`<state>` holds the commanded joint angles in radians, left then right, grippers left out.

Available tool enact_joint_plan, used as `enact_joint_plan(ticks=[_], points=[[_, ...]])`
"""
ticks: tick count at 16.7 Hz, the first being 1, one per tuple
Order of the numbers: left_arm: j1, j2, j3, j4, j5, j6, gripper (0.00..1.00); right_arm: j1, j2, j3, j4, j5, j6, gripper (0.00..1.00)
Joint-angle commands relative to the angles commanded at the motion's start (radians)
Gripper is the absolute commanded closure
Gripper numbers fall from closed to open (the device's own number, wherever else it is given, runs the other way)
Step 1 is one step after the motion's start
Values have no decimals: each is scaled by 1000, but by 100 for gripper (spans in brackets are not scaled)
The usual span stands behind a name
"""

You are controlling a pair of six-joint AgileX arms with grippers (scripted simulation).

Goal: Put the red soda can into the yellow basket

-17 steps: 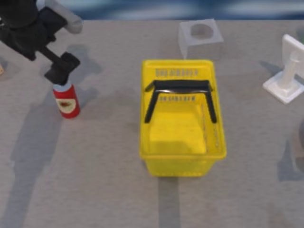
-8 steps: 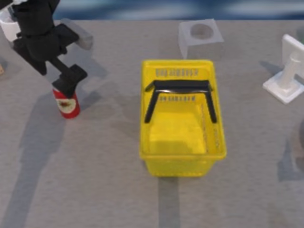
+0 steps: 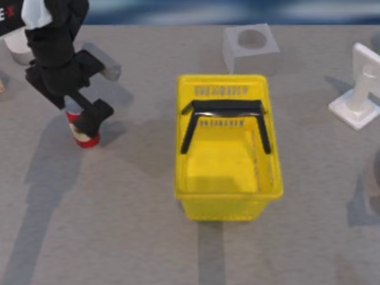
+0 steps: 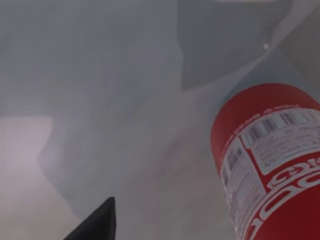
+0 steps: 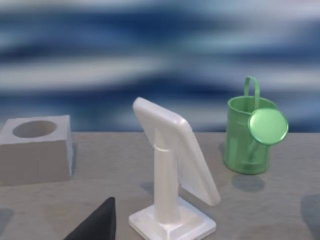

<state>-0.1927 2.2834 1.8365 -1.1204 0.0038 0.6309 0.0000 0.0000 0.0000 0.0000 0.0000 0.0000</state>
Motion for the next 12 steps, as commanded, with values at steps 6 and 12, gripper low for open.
enact_joint_plan(ticks=[6, 12], points=[[0, 5, -16, 19, 0, 0, 8, 0, 0, 0, 0, 0, 0, 0], [0, 5, -16, 19, 0, 0, 53, 0, 0, 0, 0, 0, 0, 0]])
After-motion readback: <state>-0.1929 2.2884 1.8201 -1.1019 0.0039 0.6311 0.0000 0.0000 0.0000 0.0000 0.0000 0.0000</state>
